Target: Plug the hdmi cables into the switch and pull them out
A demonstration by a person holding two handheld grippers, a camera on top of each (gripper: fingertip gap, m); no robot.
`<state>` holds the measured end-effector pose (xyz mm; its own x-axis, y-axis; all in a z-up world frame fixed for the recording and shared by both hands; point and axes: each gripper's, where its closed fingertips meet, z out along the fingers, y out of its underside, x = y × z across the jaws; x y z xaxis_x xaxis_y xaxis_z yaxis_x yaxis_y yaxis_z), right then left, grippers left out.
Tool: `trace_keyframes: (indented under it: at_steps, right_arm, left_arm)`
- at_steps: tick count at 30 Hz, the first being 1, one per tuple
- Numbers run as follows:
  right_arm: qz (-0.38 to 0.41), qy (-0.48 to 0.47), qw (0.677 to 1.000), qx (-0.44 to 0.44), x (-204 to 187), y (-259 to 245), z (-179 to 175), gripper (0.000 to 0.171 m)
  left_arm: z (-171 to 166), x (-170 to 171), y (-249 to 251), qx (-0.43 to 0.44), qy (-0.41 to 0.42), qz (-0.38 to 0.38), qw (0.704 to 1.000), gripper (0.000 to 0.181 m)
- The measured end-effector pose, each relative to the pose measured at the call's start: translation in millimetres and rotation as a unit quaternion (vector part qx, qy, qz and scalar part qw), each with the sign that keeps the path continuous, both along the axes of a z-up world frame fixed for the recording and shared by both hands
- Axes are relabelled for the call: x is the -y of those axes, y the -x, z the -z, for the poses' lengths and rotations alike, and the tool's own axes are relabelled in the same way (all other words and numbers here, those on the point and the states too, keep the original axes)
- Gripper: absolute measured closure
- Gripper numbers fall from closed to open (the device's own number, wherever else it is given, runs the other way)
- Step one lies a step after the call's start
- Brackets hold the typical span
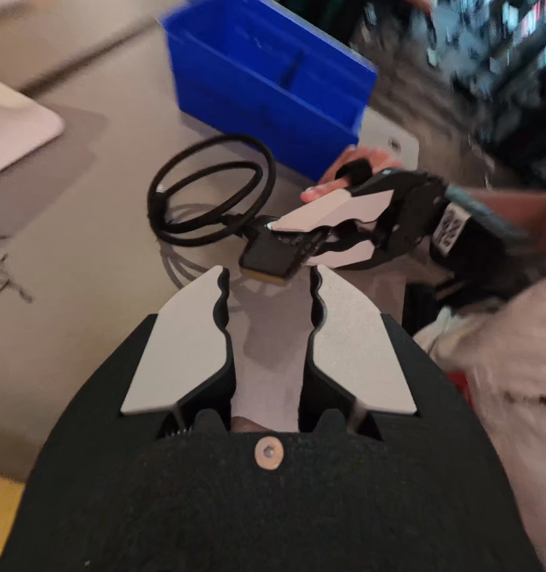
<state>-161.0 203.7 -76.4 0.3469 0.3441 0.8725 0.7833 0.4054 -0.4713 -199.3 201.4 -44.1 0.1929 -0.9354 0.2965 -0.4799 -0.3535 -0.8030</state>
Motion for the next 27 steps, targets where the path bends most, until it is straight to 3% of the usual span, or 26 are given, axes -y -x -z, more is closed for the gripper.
trace_keyframes:
  at_steps: [3,5,8,10,14,16,20,23,27]
  right_arm:
    - [0.026,-0.007,1.0,-0.015,-8.1,-4.6,8.6,0.151]
    - [0.033,-0.015,0.999,-0.005,-11.6,0.2,18.5,0.151]
    - [0.037,-0.04,0.998,0.018,-18.6,18.4,35.3,0.151]
    - [0.034,-0.054,0.998,0.009,-25.8,35.7,44.4,0.151]
    - [0.025,-0.107,0.993,0.051,-38.1,71.5,57.6,0.151]
    - [0.024,-0.097,0.994,0.031,-40.3,77.4,54.2,0.151]
    - [0.024,-0.106,0.994,0.028,-38.8,74.0,51.7,0.151]
    - [0.033,-0.122,0.992,0.015,-38.2,70.2,43.5,0.151]
    - [0.084,-0.155,0.983,-0.049,-38.2,32.6,7.5,0.15]
  left_arm:
    - [4.3,35.5,33.8,0.071,-0.008,-0.085,0.994,0.135]
    - [33.8,70.0,51.6,0.082,-0.029,-0.115,0.99,0.14]
    - [100.7,107.9,79.3,0.024,-0.054,-0.165,0.985,0.147]
    - [117.7,116.5,95.5,-0.012,-0.038,-0.21,0.977,0.15]
    - [82.6,109.8,109.8,0.049,-0.081,-0.241,0.966,0.155]
    - [71.9,110.0,115.1,0.069,-0.073,-0.235,0.967,0.155]
    - [67.9,99.8,142.1,0.058,-0.113,-0.288,0.949,0.151]
    - [74.3,88.1,160.5,0.04,-0.096,-0.341,0.934,0.148]
    - [79.0,75.9,173.7,0.027,-0.083,-0.375,0.923,0.147]
